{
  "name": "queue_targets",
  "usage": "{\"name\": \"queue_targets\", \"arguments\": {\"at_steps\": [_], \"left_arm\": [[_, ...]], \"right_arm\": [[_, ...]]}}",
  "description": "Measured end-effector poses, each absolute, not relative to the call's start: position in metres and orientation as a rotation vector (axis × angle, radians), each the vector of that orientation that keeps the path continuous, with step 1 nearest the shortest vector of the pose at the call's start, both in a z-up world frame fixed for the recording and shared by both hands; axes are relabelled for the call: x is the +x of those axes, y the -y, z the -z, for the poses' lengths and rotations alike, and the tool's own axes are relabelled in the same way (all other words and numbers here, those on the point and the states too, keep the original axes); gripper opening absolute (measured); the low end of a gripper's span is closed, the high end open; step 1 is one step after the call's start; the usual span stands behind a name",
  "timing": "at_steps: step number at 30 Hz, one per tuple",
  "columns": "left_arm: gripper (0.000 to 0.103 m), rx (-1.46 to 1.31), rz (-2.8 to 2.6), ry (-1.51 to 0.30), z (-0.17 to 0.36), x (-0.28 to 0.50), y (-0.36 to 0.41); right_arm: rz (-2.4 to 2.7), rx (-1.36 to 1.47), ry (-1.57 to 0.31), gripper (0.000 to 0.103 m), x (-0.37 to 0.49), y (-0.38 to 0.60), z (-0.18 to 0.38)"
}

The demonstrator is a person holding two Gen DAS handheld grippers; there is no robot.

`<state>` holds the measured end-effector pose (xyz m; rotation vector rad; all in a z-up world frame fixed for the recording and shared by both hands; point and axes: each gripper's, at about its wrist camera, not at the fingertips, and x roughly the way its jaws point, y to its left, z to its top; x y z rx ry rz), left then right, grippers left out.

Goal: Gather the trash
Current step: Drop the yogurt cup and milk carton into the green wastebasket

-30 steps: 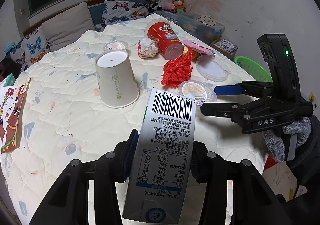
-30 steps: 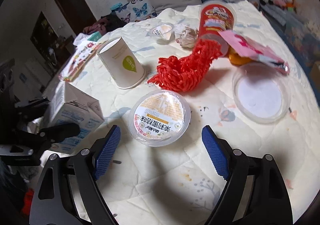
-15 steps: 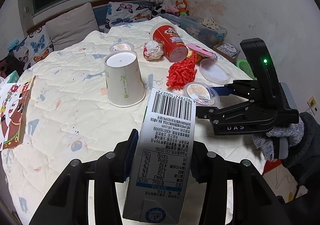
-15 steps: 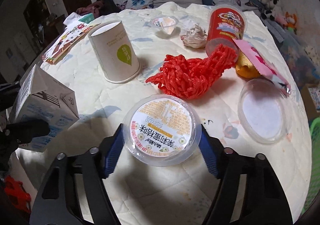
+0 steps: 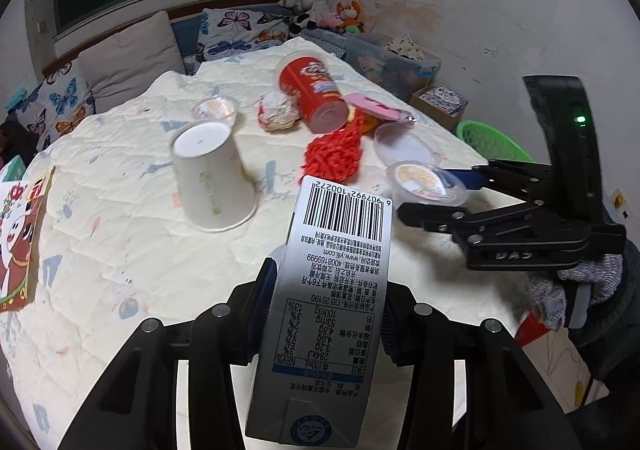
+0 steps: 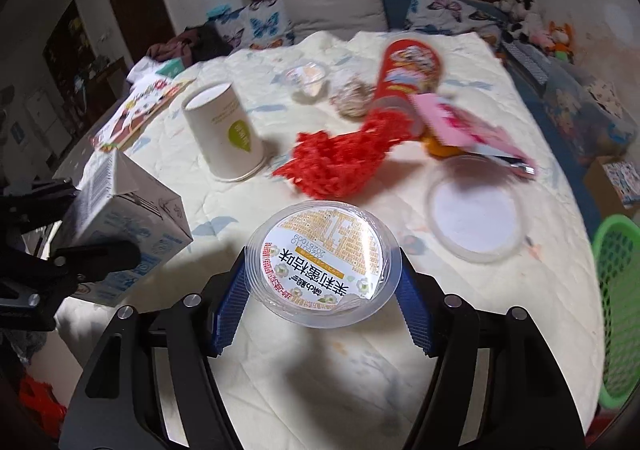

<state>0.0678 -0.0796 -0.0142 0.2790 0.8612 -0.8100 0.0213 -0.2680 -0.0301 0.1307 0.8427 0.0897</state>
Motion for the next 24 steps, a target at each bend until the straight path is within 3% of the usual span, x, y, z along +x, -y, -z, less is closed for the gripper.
{"name": "queue_targets", "arguments": {"at_steps": [12,24], "left_arm": [[0.045,0.301,0.918,-0.839,-0.001,0.047,0.147],[0.045,0.316,1.021,-0.824,-0.024,0.034,0.240]], "right_arm": [[0.205,0.235,-0.781,0.068,-0.043,0.391,0.015],[0.470,0.399,-0.834,0.069,-0.099,0.526,0.055]]}}
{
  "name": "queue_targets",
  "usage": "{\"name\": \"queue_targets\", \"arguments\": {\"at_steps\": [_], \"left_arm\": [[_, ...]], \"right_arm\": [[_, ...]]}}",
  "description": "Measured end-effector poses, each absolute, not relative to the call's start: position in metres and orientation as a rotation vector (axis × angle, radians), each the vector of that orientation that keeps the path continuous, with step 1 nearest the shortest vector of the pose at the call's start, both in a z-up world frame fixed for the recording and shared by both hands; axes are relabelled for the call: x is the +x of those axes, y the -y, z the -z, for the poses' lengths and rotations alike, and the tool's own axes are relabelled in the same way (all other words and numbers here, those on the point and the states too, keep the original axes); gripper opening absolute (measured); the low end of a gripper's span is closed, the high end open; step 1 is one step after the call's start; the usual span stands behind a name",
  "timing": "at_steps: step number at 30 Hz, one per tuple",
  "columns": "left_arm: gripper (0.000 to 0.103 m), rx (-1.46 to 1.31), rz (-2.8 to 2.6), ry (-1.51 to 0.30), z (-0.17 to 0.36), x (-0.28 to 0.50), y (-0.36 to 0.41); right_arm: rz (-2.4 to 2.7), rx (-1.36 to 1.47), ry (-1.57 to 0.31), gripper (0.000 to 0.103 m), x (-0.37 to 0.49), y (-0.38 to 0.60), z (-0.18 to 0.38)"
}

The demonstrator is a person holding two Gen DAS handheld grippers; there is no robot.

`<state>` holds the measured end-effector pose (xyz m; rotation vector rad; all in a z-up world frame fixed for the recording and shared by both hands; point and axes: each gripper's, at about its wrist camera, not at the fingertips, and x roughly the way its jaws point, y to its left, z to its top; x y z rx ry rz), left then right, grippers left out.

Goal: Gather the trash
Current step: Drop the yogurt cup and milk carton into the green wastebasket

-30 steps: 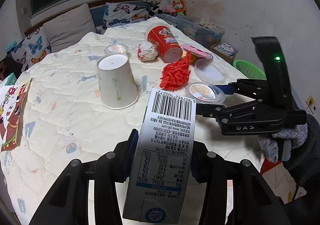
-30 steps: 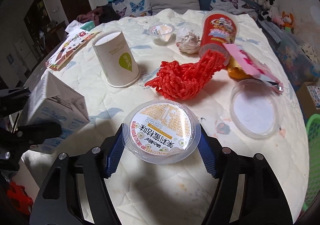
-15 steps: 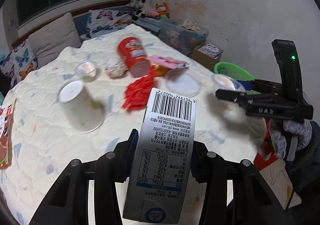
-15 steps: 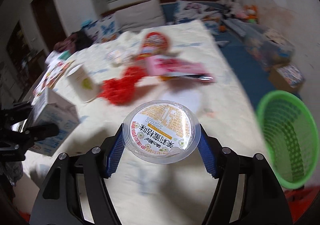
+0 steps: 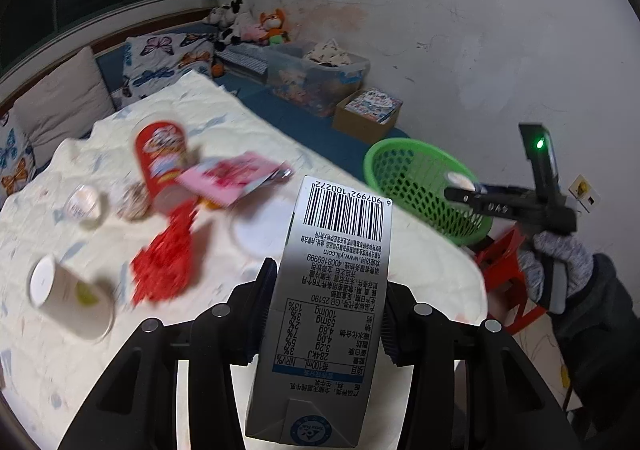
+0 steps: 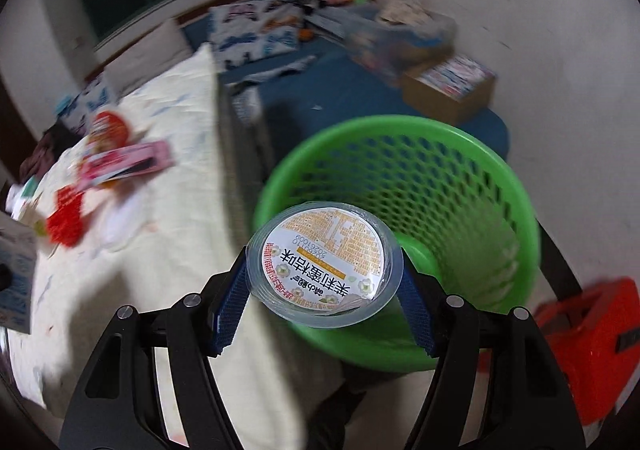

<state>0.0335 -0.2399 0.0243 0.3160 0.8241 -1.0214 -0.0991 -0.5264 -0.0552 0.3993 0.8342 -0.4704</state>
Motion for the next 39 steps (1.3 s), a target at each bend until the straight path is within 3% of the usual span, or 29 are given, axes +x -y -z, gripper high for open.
{"name": "queue_targets", "arguments": {"at_steps": [8,14,39], "left_arm": [[0.045,0.329,1.063,-0.833,-0.033,0.037,0.299],[0.045,0.349,1.099,-0.845,-0.031,0.034,0.341],[0.045,0.444,1.196,-0.997,0.029,-0.002,0.545]], "right_arm": [[0.501,0.478,-0.843,0.070,-0.115,0.558,0.079],[0.493,0.508,-0.831,0.076,-0.123,0.568,0.085],[0.627,0.517,-0.668,0.078,-0.217,0.588,0.052]]}}
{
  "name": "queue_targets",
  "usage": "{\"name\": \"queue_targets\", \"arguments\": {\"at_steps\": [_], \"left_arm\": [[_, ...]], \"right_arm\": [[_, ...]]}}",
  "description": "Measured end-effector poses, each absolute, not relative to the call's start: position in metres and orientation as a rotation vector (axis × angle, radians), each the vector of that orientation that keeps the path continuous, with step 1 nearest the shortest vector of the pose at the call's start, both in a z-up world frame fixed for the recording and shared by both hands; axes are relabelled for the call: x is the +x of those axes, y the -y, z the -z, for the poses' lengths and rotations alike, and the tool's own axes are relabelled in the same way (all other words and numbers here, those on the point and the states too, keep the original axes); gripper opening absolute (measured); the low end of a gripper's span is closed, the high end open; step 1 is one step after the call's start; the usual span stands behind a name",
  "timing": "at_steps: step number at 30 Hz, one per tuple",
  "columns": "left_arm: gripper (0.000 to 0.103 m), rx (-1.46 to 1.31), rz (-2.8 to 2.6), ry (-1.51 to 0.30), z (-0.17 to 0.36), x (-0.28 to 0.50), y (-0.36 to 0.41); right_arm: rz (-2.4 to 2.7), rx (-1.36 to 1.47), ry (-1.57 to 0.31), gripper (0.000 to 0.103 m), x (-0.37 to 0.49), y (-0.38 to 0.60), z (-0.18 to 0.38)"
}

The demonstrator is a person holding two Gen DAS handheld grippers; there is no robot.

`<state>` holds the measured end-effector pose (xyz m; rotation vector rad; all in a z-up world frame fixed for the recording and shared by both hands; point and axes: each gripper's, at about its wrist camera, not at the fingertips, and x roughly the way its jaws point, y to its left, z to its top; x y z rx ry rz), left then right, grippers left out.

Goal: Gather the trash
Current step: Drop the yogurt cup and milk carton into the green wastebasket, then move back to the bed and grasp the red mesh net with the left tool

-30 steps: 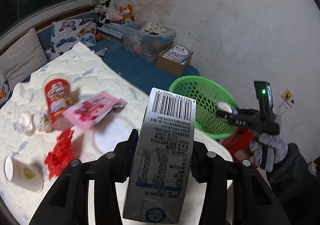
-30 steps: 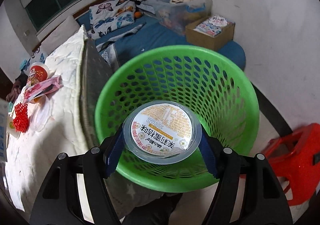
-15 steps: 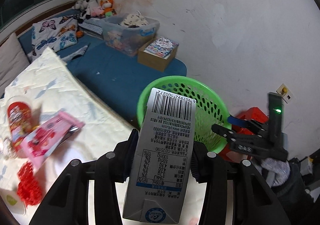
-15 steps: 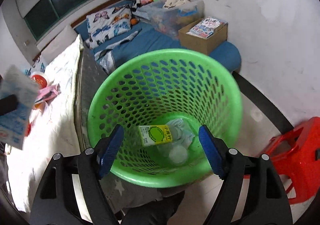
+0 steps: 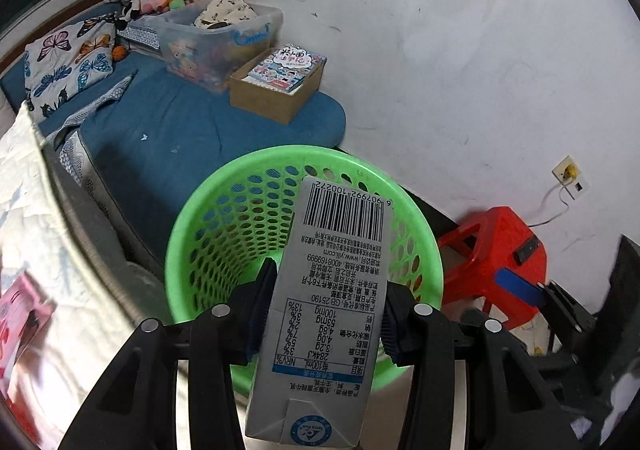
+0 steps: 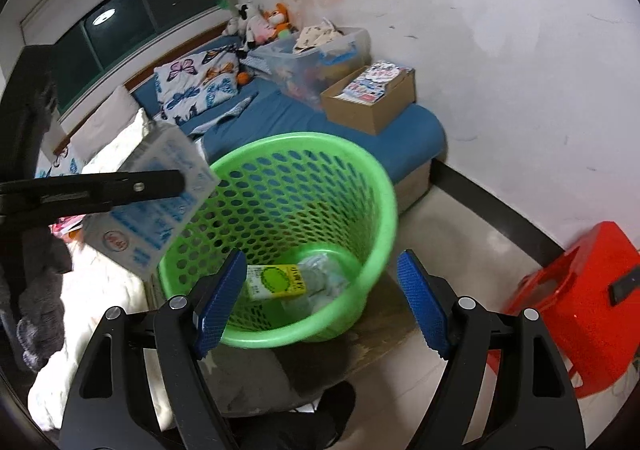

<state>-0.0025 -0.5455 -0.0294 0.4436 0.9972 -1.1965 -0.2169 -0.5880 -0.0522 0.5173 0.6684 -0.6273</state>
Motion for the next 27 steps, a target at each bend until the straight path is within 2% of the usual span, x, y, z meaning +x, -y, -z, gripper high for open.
{"name": "queue_targets", "arguments": {"at_steps": [9,10,12,13,17,27], "left_arm": [[0.045,0.411,1.200,-1.091,0.053,-0.006,0.576],[0.046,0.397,1.198,-1.099,0.055,-0.006,0.576],[0.058,0.365,1.195,-1.122,0.059,-0.006,0.579],[0.060,0.347,1.196,-1.130,0.060,-0.005,0.580],[0.061,0.350,1.198,-1.131,0.062,-0.007,0.578],[0.061,0.305,1.148,-0.955,0.002,0.004,0.504]], "right_arm": [[0.656,0.571,-0.645,0.078,-0.237,0.597,0.059],[0.658,0.574,-0.643,0.078,-0.237,0.597,0.060],[0.658,0.586,-0.646,0.078,-0.239,0.597,0.063],[0.659,0.589,-0.647,0.078,-0.239,0.595,0.065],[0.654,0.584,-0.654,0.078,-0.241,0.590,0.067],[0.601,0.513,-0.657,0.078,-0.225,0.562,0.047]]}}
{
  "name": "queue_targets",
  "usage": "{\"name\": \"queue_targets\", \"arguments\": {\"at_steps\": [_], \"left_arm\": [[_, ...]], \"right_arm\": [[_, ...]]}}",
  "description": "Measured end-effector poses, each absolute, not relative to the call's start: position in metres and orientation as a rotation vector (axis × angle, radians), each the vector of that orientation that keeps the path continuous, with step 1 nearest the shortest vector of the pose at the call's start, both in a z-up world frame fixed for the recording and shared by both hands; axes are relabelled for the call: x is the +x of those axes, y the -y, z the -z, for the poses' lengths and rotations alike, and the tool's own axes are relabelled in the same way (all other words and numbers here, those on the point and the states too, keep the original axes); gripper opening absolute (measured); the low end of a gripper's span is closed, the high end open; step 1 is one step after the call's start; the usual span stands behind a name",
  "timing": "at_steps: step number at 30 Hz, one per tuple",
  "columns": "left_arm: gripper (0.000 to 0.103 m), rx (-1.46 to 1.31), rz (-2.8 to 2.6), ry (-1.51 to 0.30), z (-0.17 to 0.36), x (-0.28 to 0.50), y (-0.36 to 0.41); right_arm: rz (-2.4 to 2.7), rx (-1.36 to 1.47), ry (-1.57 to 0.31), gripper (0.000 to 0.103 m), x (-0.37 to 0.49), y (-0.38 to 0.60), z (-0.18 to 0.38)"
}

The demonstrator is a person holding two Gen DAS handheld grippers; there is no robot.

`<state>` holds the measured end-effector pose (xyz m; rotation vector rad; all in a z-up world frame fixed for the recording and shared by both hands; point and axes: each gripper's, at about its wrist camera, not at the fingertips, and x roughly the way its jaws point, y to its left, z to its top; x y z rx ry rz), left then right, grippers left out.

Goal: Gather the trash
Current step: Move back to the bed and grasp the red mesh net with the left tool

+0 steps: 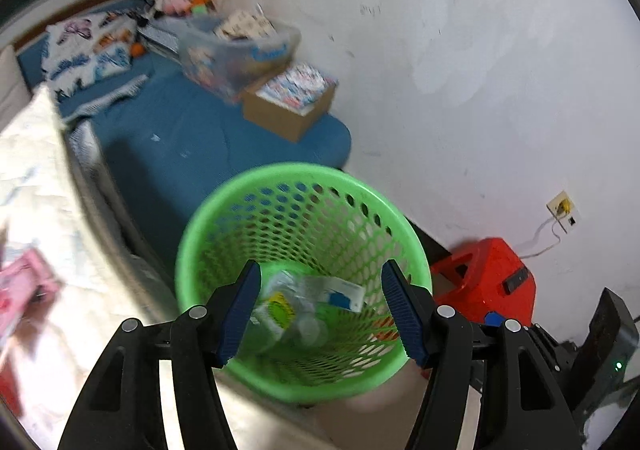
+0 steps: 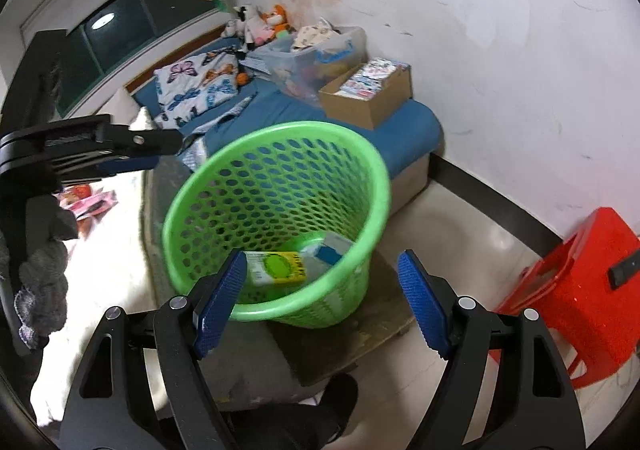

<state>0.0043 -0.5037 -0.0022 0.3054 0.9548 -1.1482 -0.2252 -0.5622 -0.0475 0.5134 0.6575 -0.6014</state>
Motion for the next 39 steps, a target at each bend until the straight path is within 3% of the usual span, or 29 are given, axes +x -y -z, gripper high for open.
{"name": "queue_targets", "arguments": {"at_steps": [10,22,39], "left_arm": [[0.061,0.214,0.972,-0.863,-0.033,0.037,0.379],[0.061,0.113,0.742,-0.821,-0.030,0.091,0.234],[0.061,0.241,0.617,-0.918,0.035,0.142,0.207]], "right_arm": [[0.466,0.454,-0.676,0.078,-0.178,0.509,0.031],[0.328,0.371,-0.707,0.078,-0.120,0.452,0.017],[0.243,0.327,-0.741,0.078,-0.082,0.416,0.019]]}}
